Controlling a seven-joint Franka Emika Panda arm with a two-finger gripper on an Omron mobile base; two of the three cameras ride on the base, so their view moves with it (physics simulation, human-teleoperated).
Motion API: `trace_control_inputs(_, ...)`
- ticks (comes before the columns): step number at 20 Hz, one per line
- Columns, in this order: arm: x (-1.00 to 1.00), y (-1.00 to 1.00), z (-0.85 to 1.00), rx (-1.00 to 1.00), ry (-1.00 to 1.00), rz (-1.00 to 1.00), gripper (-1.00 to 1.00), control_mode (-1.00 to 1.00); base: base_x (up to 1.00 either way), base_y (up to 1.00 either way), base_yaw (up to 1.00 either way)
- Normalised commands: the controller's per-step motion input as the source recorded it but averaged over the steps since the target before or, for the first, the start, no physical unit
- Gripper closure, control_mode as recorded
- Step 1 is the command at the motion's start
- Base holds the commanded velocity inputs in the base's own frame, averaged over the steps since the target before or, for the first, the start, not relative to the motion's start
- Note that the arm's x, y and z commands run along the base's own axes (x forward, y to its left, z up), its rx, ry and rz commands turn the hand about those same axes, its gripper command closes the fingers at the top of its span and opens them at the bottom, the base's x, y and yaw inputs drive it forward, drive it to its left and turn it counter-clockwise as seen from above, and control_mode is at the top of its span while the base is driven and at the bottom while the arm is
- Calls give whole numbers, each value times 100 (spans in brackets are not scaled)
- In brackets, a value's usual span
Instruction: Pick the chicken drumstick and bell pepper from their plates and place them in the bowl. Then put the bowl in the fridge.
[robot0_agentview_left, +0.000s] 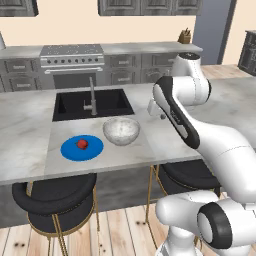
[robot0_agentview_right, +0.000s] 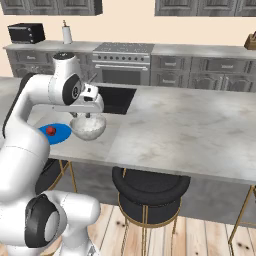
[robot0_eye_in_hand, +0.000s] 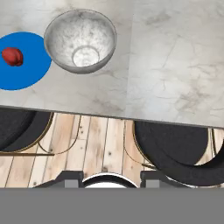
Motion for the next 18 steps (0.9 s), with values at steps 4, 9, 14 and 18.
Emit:
trace_control_inputs(4,-5,1,-2,-3,-1,0,-100,-100,0,0,0)
trace_control_inputs(9,-6,32,-18,-6,0,0,-100,-100,0,0,0)
trace_control_inputs(14,-1,59,-15,-3,0,2,-100,-100,0,0,0)
trace_control_inputs(18,0,69,-6,-1,8,1,-100,-100,0,0,0)
